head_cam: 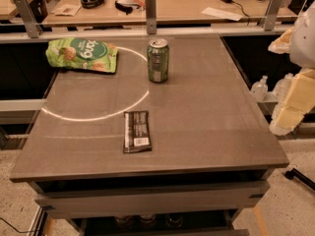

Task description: Knock green can over

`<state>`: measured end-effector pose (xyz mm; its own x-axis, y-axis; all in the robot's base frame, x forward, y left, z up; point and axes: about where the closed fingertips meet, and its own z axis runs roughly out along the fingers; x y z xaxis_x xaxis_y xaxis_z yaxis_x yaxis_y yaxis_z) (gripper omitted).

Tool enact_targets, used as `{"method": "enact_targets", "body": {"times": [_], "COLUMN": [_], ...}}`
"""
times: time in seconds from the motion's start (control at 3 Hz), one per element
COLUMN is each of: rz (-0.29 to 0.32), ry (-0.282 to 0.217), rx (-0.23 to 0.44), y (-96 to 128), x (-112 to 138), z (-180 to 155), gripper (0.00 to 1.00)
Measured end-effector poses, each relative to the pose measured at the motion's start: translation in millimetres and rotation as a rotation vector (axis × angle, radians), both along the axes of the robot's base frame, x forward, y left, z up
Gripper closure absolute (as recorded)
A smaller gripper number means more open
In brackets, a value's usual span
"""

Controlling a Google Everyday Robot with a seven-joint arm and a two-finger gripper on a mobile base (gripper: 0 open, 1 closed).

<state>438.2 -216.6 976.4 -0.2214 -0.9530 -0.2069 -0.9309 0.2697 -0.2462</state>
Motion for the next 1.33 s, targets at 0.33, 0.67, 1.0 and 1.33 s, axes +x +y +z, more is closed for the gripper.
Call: {"method": "enact_targets", "body": {"times": [0.33, 0.67, 1.0, 1.33], "rz": [0.0, -0.027, -0.135, -0.185], "ry": [0.0, 0.006, 0.024, 0.009], "rx": [0.0, 0.058, 0.223, 0.43], "y": [0.0, -1.9, -22.8, -31.4], "x": [0.0, 1.7, 8.5, 14.1], "z": [0.0, 2.4, -12.3, -24.0], "gripper": [0.0, 0.0, 0.0, 0.0]}}
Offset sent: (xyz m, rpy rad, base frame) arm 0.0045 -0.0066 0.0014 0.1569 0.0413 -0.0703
